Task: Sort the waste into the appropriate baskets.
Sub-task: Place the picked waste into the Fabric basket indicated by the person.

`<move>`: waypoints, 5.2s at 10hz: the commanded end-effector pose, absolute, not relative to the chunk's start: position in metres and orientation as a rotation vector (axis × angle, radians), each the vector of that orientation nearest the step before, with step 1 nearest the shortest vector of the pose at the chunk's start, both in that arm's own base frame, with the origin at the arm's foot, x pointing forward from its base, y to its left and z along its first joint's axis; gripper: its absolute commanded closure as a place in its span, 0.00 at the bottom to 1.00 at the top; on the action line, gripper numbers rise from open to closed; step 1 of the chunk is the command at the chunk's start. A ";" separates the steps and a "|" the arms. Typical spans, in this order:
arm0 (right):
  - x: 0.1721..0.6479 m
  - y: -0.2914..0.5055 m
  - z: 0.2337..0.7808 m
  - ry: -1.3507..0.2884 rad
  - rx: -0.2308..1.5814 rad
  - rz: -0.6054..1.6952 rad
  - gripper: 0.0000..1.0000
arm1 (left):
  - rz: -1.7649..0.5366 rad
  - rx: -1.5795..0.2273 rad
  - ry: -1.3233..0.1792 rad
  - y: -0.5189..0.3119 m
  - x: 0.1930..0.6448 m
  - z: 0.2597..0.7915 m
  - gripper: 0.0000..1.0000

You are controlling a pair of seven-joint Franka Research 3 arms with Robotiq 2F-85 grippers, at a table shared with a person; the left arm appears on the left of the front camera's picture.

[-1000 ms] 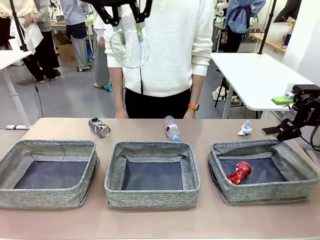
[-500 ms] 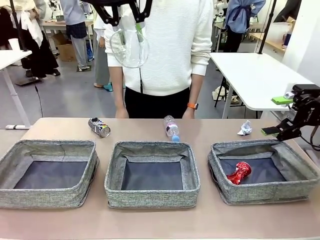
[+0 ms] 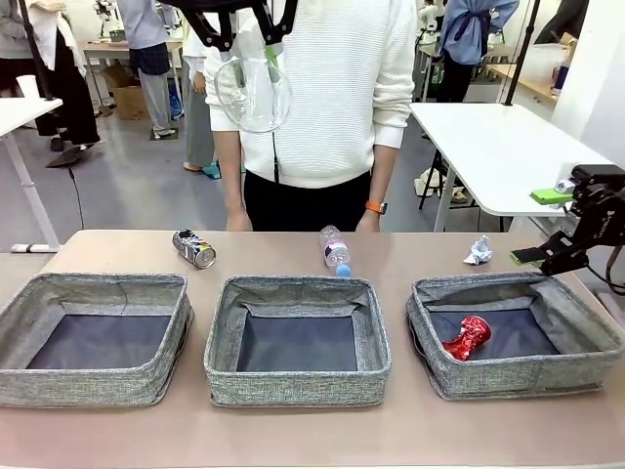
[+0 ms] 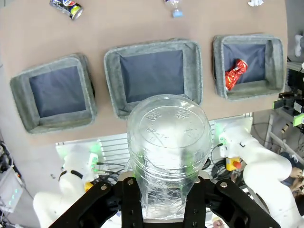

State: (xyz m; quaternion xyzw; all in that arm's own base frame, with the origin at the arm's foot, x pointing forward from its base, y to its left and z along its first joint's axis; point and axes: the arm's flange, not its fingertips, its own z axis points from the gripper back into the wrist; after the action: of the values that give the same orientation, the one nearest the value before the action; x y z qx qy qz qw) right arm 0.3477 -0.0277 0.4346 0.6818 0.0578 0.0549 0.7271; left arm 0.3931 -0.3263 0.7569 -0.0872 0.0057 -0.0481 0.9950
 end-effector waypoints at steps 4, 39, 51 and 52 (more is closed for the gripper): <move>0.349 -0.028 0.440 0.135 1.514 0.107 0.00 | -0.087 -0.169 0.007 -0.326 0.393 0.757 0.64; 0.349 -0.028 0.440 0.135 1.514 0.107 0.00 | 0.082 -0.267 -0.029 -0.333 0.356 0.498 0.00; 0.349 -0.028 0.440 0.135 1.514 0.107 0.00 | -0.293 -0.898 0.022 -0.098 0.387 0.548 0.00; 0.349 -0.028 0.440 0.135 1.514 0.107 0.00 | -0.214 -1.009 -0.052 -0.060 0.377 0.534 0.00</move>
State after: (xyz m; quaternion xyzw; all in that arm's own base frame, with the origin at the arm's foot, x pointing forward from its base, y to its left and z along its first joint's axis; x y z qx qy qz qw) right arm 0.3477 -0.0280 0.4338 0.6822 0.0586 0.0539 0.7268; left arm 0.3884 -0.0774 0.5601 -0.4292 -0.0175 -0.1283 0.8939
